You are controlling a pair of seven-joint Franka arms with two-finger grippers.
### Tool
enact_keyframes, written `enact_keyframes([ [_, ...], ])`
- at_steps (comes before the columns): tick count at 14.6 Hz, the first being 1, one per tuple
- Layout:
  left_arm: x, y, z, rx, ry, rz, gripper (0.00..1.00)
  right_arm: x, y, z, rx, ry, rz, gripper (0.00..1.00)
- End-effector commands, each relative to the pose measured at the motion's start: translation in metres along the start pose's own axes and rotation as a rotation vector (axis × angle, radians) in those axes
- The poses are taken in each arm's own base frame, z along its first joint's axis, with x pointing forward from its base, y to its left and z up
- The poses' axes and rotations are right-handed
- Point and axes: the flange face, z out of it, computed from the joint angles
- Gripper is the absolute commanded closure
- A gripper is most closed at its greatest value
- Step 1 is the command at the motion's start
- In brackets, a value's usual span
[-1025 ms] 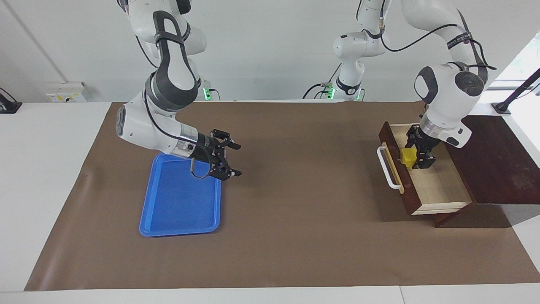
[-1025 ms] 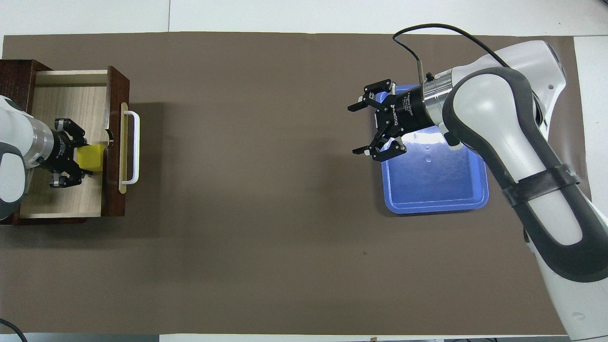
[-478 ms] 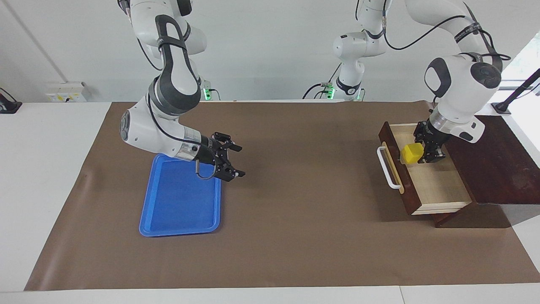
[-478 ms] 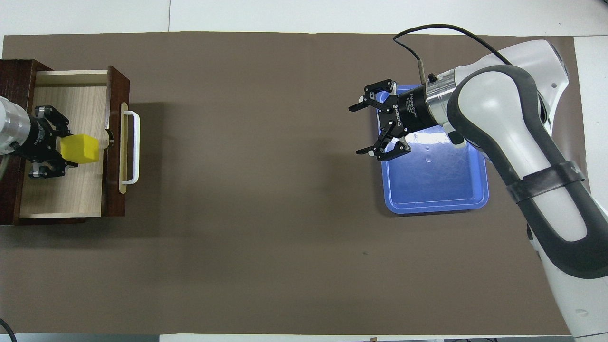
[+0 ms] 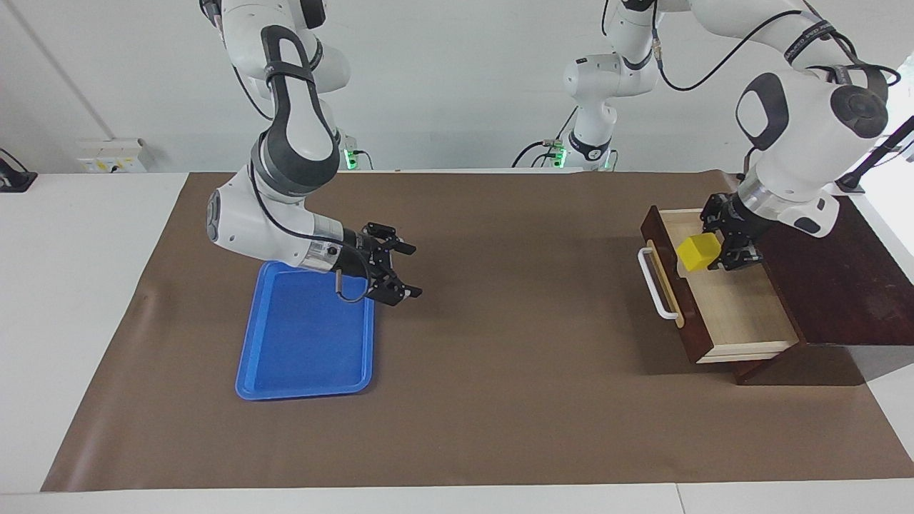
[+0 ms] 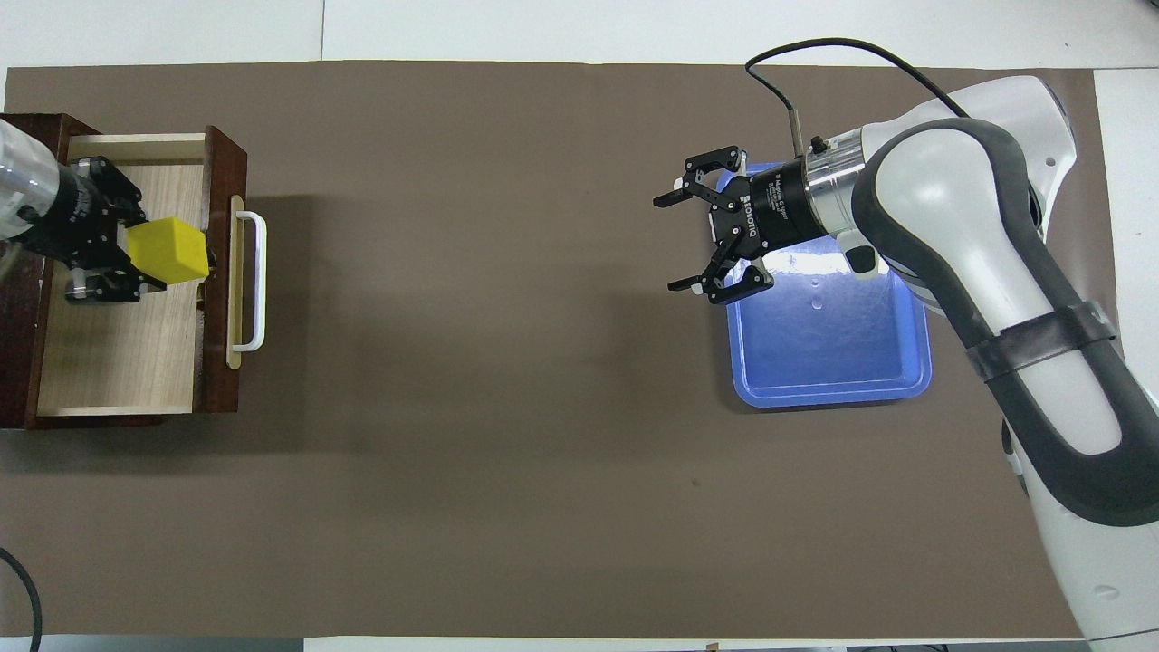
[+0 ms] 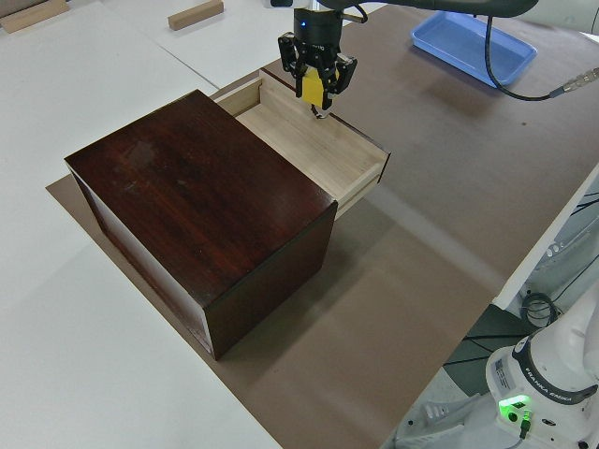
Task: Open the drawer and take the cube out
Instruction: 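Grasp the yellow cube in the drawer with the left gripper, then lift the yellow cube out toward the right gripper with the left gripper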
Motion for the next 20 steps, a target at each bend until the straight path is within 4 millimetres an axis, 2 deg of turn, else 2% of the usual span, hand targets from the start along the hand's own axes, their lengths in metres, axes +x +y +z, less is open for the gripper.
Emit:
enact_keyframes([
  [1, -0.061, -0.010, 0.000, 0.009, -0.007, -0.066, 1.00, 0.002, -0.006, 0.001, 0.011, -0.025, 0.010, 0.01],
  [7, -0.183, -0.035, 0.020, -0.079, -0.065, -0.122, 1.00, 0.003, -0.006, 0.002, 0.023, -0.020, 0.031, 0.01],
  [9, -0.204, -0.040, 0.022, -0.103, -0.085, -0.123, 1.00, 0.003, -0.007, 0.004, 0.025, -0.016, 0.028, 0.01],
  [12, -0.247, -0.057, 0.017, -0.141, -0.134, -0.125, 1.00, 0.005, -0.006, 0.005, 0.024, -0.015, 0.027, 0.01],
  [15, -0.278, -0.061, 0.033, -0.131, -0.136, -0.129, 1.00, 0.004, -0.007, 0.005, 0.033, -0.011, 0.025, 0.01],
  [17, -0.281, -0.060, 0.042, -0.115, -0.127, -0.132, 1.00, -0.005, -0.005, 0.017, 0.024, -0.006, 0.012, 0.01],
  [18, -0.283, -0.055, 0.060, -0.077, -0.098, -0.153, 1.00, -0.006, -0.006, 0.017, 0.030, -0.004, 0.013, 0.01],
  [20, -0.300, -0.062, 0.073, -0.070, -0.048, -0.124, 1.00, -0.010, -0.006, 0.025, 0.031, 0.001, 0.009, 0.01],
])
